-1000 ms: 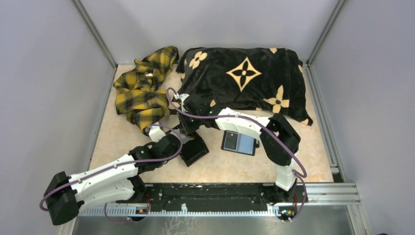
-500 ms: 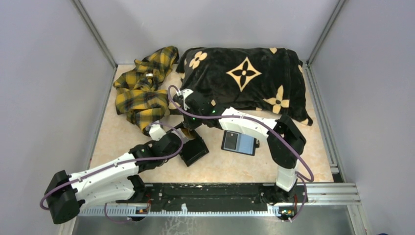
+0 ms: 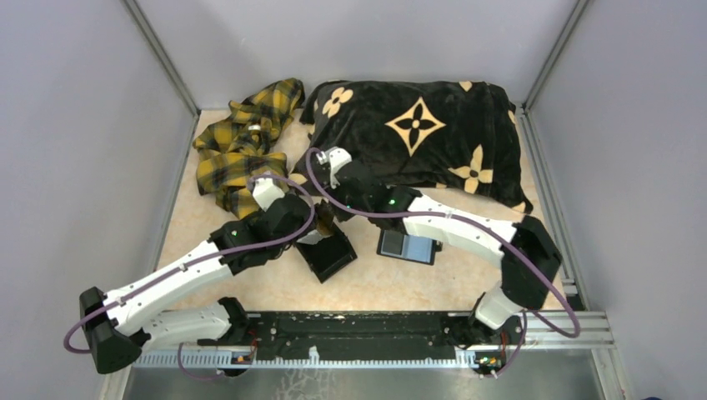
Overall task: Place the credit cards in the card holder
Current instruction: Pick up the credit card from the storage box.
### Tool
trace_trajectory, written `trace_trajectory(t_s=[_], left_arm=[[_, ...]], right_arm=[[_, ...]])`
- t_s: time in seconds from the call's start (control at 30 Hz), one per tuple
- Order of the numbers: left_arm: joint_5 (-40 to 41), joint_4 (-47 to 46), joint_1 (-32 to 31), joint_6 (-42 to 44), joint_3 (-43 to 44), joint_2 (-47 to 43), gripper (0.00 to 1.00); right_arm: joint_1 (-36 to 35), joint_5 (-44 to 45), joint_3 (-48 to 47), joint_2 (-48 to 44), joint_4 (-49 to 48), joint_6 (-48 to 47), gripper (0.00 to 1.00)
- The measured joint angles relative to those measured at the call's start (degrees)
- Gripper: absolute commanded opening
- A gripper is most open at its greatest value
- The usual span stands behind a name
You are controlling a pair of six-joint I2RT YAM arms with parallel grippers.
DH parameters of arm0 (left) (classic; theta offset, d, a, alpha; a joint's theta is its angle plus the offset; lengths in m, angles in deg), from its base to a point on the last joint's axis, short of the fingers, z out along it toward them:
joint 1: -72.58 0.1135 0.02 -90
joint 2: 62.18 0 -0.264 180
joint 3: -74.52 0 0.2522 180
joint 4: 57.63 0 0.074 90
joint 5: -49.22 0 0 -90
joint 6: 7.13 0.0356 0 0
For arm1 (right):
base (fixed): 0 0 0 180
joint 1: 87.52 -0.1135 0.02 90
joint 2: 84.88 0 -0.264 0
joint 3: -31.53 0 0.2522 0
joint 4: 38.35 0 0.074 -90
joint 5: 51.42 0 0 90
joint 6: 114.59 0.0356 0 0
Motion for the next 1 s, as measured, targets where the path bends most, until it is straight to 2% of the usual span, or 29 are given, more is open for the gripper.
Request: trace_trajectory(t_s=[0.3, 0.43, 0.53, 0.77, 1.0], left_arm=[[-1.79, 3.93, 0.02, 1.68, 14.12, 2.69, 0.57], [-3.91, 2.82, 0.02, 5.73, 17.29, 3.34, 0.56], [-6.69, -1.49, 0.26, 11.41, 15.08, 1.99, 0.56], [-17.18, -17.55, 3.26, 25.62, 0.02, -7.54, 0.63], [-31.85, -27.78, 6.36, 36.46, -2.80, -5.70, 0.67]], right_arm=[[-1.53, 5.38, 10.47, -13.94, -6.71, -2.58, 0.00], [-1.88, 5.55, 14.01, -19.76, -7.13, -1.75, 0.00], [-1.88, 5.29, 16.63, -25.55, -6.16, 0.59, 0.00], [-1.88, 3.30, 19.43, -37.31, -3.61, 7.23, 0.00], [-0.61, -2.36, 22.38, -41.64, 0.33, 12.41, 0.00]])
